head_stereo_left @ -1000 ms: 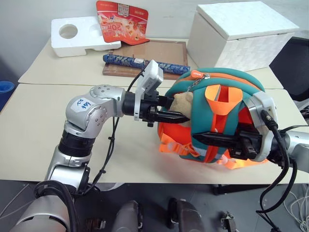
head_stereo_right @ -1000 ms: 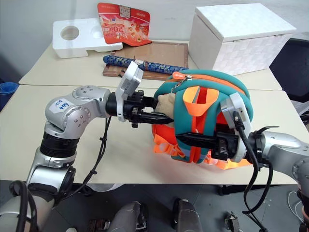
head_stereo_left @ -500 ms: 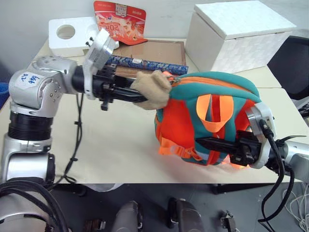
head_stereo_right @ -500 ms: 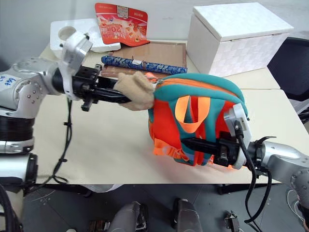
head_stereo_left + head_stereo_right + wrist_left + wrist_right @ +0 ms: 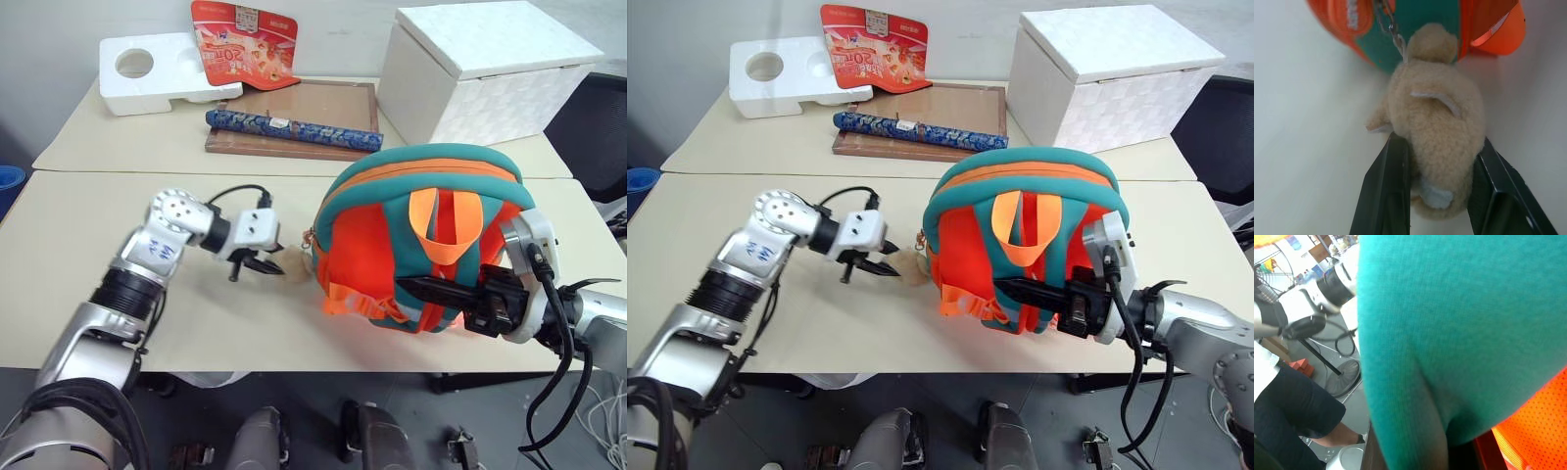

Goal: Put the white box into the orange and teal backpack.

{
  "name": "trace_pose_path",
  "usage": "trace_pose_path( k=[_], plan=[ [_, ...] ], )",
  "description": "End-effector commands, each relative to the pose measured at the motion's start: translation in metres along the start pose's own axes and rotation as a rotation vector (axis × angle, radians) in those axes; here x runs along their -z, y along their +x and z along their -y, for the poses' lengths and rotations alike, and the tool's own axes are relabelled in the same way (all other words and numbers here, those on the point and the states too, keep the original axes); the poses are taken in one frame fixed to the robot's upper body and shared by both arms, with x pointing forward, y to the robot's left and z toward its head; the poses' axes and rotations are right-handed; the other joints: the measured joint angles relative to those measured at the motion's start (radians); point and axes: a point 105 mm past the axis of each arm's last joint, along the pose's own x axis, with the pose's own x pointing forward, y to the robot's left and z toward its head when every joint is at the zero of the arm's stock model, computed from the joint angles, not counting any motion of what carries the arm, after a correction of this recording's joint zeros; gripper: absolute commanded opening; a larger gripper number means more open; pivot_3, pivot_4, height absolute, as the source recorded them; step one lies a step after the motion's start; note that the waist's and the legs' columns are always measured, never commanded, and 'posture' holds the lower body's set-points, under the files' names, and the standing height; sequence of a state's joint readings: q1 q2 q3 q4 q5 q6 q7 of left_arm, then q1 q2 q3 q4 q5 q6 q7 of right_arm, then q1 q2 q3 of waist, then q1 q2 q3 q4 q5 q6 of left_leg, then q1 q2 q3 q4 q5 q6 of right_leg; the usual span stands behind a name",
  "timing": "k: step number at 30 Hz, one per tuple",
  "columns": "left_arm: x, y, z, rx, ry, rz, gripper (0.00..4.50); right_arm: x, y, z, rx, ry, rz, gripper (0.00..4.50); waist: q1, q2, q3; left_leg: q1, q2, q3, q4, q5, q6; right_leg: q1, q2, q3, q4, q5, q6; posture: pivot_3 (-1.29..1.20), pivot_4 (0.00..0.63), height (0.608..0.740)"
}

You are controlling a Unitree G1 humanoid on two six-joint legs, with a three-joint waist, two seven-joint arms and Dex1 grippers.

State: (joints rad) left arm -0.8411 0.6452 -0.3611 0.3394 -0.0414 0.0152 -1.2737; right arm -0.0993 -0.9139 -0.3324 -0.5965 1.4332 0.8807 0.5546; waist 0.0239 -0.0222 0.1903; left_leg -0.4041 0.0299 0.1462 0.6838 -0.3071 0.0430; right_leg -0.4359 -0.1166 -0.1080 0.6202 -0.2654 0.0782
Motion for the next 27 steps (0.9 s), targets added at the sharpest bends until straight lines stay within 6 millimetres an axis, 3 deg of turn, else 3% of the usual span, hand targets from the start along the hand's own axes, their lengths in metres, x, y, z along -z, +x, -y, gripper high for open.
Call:
trace_pose_path(
  k=[1,3,5,10,13,15,19,23,27],
  plan=[
    [0.002,0.015,0.013,0.033,0.022,-0.014,1.08,-0.013,-0.004,-0.003,0.029,-0.089,0.046,0.0,0.001,0.001,0.0,0.001,0.0,0.0,0.0,0.0,0.0,0.001,0.0,0.0,0.0,0.0,0.0,0.0,0.15,0.74],
    [-0.002,0.011,0.012,0.023,-0.041,0.027,1.08,-0.015,-0.007,0.004,0.069,-0.126,0.034,0.0,0.003,0.001,0.0,0.003,0.0,-0.001,0.0,0.0,0.0,0.004,0.0,-0.001,0.0,0.0,0.0,0.0,0.15,0.74],
    [-0.005,0.0,0.01,0.013,-0.122,0.077,1.72,-0.016,-0.014,0.012,0.108,-0.145,0.007,0.0,0.002,0.001,0.0,0.003,0.0,-0.002,0.0,-0.001,0.001,0.004,0.0,-0.001,-0.001,0.0,0.0,0.0,0.15,0.74],
    [-0.003,-0.039,0.013,-0.015,-0.297,0.165,3.21,-0.018,-0.055,0.019,0.119,-0.194,-0.147,1.52,0.0,0.001,0.0,0.0,0.001,-0.002,0.0,-0.001,0.001,0.003,0.001,-0.002,0.0,0.0,0.0,0.0,0.15,0.74],
    [0.004,-0.07,0.013,-0.054,-0.402,0.202,4.14,-0.033,-0.091,0.026,0.168,-0.191,-0.193,2.59,-0.003,0.001,0.0,0.001,0.0,-0.001,0.0,-0.001,0.001,0.004,0.002,-0.003,0.0,0.0,0.001,0.0,0.15,0.74],
    [0.001,-0.097,0.011,-0.095,-0.474,0.255,4.5,-0.044,-0.115,0.027,0.196,-0.182,-0.22,3.2,-0.002,0.001,0.0,0.002,0.0,-0.001,0.001,-0.001,0.002,0.004,0.002,-0.003,-0.002,0.0,0.001,0.0,0.15,0.74],
    [-0.022,-0.145,0.013,-0.156,-0.531,0.343,4.5,-0.064,-0.153,0.028,0.269,-0.159,-0.217,4.47,-0.004,0.001,0.0,0.002,0.001,-0.002,0.0,-0.001,0.002,0.004,0.002,-0.002,-0.002,0.0,0.001,0.0,0.15,0.74],
    [-0.033,-0.186,0.019,-0.244,-0.59,0.427,4.5,-0.069,-0.176,0.037,0.355,-0.177,-0.207,4.49,-0.005,0.001,0.0,0.002,0.001,-0.001,0.0,-0.002,0.0,0.004,0.0,-0.002,-0.003,0.0,0.0,0.0,0.15,0.74],
    [-0.03,-0.189,0.02,-0.327,-0.562,0.397,4.5,-0.068,-0.177,0.045,0.377,-0.19,-0.149,4.49,-0.009,0.001,0.0,0.004,0.001,-0.001,0.0,-0.003,-0.001,0.004,-0.001,0.0,-0.002,0.0,0.0,0.0,0.15,0.74]
  ],
)
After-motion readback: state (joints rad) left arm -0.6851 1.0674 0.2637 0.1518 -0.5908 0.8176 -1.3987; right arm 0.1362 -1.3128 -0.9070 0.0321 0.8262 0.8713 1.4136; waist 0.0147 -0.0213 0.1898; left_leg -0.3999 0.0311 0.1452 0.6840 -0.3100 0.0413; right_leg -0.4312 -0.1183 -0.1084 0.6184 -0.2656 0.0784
